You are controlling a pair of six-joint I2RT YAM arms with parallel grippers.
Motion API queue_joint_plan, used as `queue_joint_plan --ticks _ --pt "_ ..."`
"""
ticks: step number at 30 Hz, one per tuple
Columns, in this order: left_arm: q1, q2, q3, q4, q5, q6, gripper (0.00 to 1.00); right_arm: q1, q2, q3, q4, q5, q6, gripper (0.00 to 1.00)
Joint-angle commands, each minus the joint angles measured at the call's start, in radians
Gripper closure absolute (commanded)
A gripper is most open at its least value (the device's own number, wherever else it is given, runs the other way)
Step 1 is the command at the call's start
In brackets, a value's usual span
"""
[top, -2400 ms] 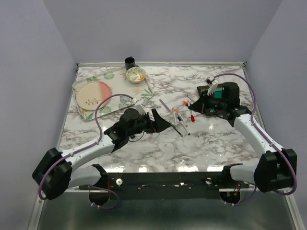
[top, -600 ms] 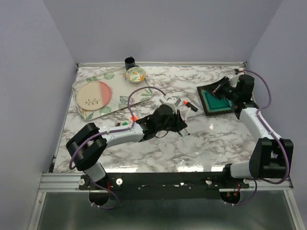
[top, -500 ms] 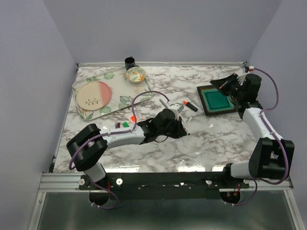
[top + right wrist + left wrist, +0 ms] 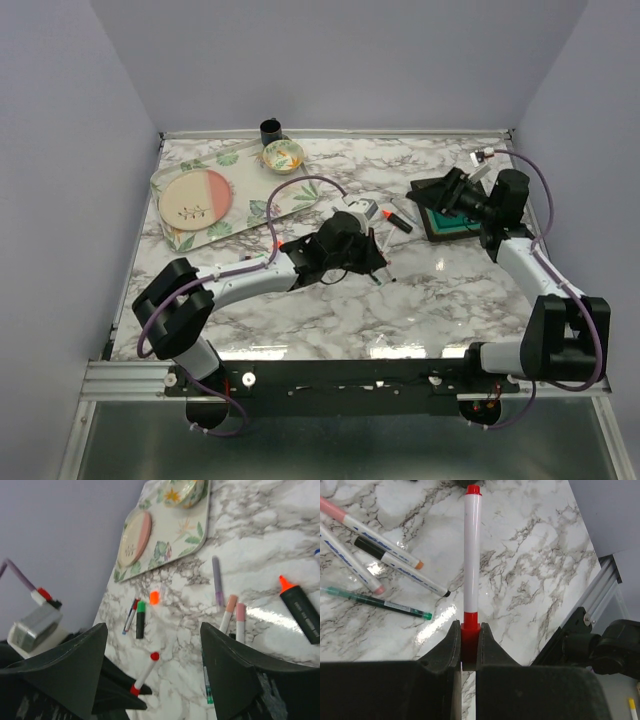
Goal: Open the pen caps
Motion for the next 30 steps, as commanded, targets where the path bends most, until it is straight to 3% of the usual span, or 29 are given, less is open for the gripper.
queue_joint_plan --ticks 1,8,13,15,16,17,20,24,30 --pt "0.02 0.004 0.081 0.019 -0.031 -0.01 1.0 0.055 -0.053 -0.058 -0.029 -0.109 -0.075 0.17" --pt "0.027 0.045 0.166 0.026 -0.032 -0.022 1.0 0.127 -0.066 -0.078 -0.063 0.007 0.029 0.27" --pt "0.029 0.083 0.219 0.014 -0.017 -0.025 1.0 0.153 -0.039 -0.078 -0.025 -0.005 0.113 0.34" --pt "0.029 0.102 0.236 0.014 -0.012 -0.027 1.0 0.158 -0.03 -0.079 0.009 -0.021 0.141 0.64" --pt "0.029 0.105 0.239 0.016 -0.005 -0.028 1.0 0.158 -0.023 -0.076 0.014 -0.028 0.159 0.87" --pt "0.029 0.111 0.239 0.02 0.003 -0.03 1.0 0.156 -0.016 -0.052 0.003 -0.029 0.158 0.99" --pt "0.029 0.103 0.197 0.028 0.041 -0.04 1.0 0.115 0.021 0.056 -0.051 0.015 0.144 0.99" --pt "0.026 0.051 0.073 0.039 0.074 -0.051 1.0 0.025 0.087 0.222 -0.072 0.188 0.146 0.99" --pt "0.026 -0.07 -0.099 0.025 0.075 -0.046 1.0 0.004 0.154 0.31 -0.046 0.28 0.178 0.99"
